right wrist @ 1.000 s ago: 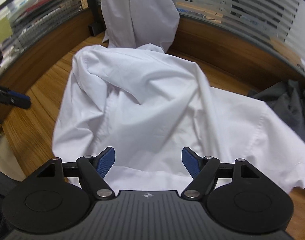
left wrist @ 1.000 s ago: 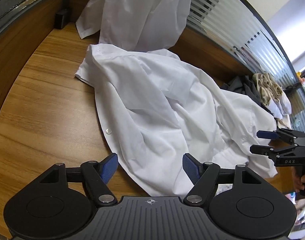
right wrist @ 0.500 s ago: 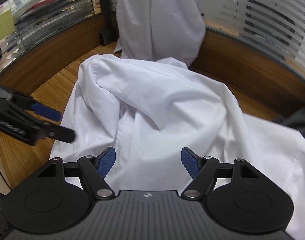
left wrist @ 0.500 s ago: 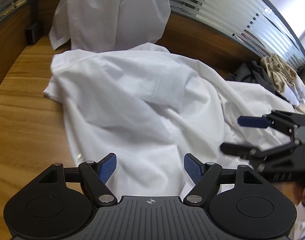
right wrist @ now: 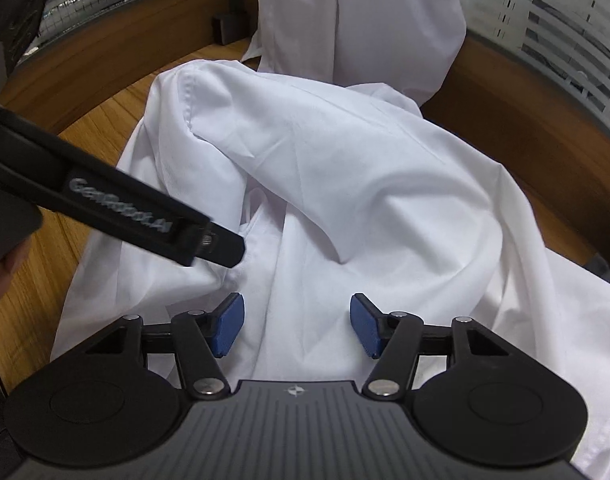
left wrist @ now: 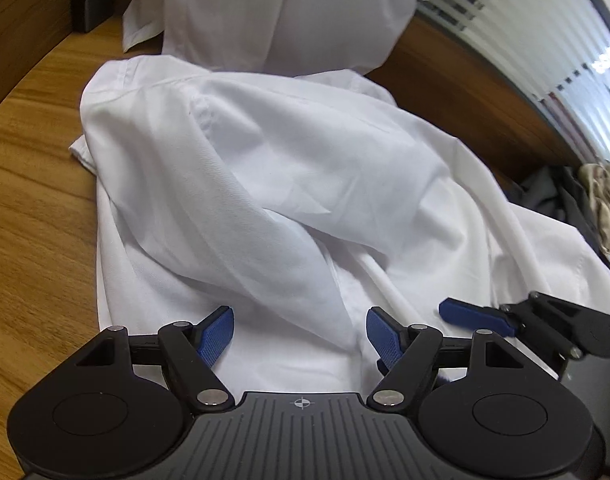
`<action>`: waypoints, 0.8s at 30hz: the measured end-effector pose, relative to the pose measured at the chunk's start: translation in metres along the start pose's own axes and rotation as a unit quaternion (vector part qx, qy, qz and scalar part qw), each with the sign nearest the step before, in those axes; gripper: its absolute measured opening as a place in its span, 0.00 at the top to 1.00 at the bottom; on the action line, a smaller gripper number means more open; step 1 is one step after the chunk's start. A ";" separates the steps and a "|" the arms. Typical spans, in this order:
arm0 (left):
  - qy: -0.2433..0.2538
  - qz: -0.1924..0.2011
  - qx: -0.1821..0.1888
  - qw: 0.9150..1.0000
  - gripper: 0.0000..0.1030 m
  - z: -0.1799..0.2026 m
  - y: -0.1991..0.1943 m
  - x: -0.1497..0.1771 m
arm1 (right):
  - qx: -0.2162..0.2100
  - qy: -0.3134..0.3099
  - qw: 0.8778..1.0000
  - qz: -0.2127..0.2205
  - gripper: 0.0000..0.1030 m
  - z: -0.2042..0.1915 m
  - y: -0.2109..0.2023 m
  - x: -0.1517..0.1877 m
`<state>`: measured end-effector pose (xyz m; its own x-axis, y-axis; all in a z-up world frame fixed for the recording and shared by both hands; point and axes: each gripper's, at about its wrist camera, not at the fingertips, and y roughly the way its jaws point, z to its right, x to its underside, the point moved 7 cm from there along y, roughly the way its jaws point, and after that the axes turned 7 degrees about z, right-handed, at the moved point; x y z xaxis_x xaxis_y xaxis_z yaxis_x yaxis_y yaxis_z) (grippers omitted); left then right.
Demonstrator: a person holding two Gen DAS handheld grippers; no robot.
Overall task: Fold clothes
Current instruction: 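Open both tools and release the white shirt onto the desk, then grasp the shirt edge with the left tool while the right tool grasps too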
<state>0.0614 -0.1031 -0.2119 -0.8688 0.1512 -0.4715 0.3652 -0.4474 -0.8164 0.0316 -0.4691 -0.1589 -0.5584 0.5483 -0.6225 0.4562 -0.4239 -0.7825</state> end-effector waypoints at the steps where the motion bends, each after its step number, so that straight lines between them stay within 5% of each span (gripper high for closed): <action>1: 0.001 -0.001 -0.003 1.000 0.29 0.000 0.001 0.000 | -0.001 -0.001 1.000 -0.001 0.38 -0.001 0.001 0.000; 8: -0.007 -0.005 -0.011 1.000 0.38 -0.005 0.004 0.000 | 0.004 -0.008 1.000 -0.005 0.46 -0.002 0.004 0.001; 11: -0.005 0.001 -0.010 1.000 0.91 -0.005 0.001 -0.001 | 0.011 -0.007 1.000 -0.009 0.59 -0.001 0.005 0.002; 12: -0.003 0.009 -0.013 1.000 0.94 -0.007 -0.002 -0.002 | 0.015 -0.007 1.000 -0.010 0.70 0.001 0.004 0.003; 16: -0.009 0.039 0.008 0.999 0.96 -0.014 -0.029 -0.014 | 0.031 0.011 0.999 0.001 0.96 0.010 -0.008 0.000; 24: -0.006 0.106 0.042 0.993 0.97 -0.035 -0.126 -0.043 | 0.057 0.077 0.993 0.075 0.99 0.045 -0.091 -0.017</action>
<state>0.0641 -0.0220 -0.1007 -0.7795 0.0356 -0.6254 0.5115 -0.5401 -0.6683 -0.0314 -0.4722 -0.0782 -0.3726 0.5731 -0.7299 0.4402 -0.5832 -0.6827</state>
